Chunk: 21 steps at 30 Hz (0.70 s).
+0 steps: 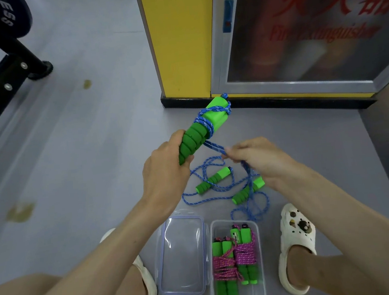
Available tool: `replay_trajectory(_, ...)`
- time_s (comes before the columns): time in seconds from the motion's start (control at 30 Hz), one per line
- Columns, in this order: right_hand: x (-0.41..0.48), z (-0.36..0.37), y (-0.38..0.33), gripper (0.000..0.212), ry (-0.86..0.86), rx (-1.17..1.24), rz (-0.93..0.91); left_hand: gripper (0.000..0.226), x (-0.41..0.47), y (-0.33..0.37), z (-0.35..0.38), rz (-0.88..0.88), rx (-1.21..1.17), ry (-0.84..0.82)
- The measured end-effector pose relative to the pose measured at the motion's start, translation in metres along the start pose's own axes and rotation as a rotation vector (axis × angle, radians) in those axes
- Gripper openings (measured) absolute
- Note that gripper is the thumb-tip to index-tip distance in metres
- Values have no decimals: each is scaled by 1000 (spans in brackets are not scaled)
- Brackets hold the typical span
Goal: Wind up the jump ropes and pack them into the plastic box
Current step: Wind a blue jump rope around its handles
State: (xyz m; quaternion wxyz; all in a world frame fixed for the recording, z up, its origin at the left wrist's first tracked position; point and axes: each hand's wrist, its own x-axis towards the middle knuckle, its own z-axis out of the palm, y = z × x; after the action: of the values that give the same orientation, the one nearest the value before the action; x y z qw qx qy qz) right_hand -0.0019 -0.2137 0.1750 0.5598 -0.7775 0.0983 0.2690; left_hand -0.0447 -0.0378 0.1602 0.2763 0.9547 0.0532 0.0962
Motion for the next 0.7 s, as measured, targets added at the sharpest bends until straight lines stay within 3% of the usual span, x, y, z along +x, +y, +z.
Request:
replay_trajectory(0.07,1,-1,-1,21,-105,371,130,33,-1,-1,1,67,108,35)
replay_trajectory(0.1,1,-1,1,22,-133,417,147,33,-2,-1,1,95,153,43)
replay_trajectory(0.2,0,1,2,25,-178,369,112,40,-3,0,3,130,241,60)
replay_trajectory(0.3,-2,2,-3,30,-200,340,82,61,-4,2,2,166,343,52)
replay_trajectory(0.43,-4,8,-5,52,-235,365,95,74,-5,3,2,239,443,62)
replay_trajectory(0.57,-3,12,-6,29,-247,443,122,74,-4,5,2,279,523,91)
replay_trajectory(0.7,-2,16,-8,27,-233,432,116,73,-3,4,5,321,608,130)
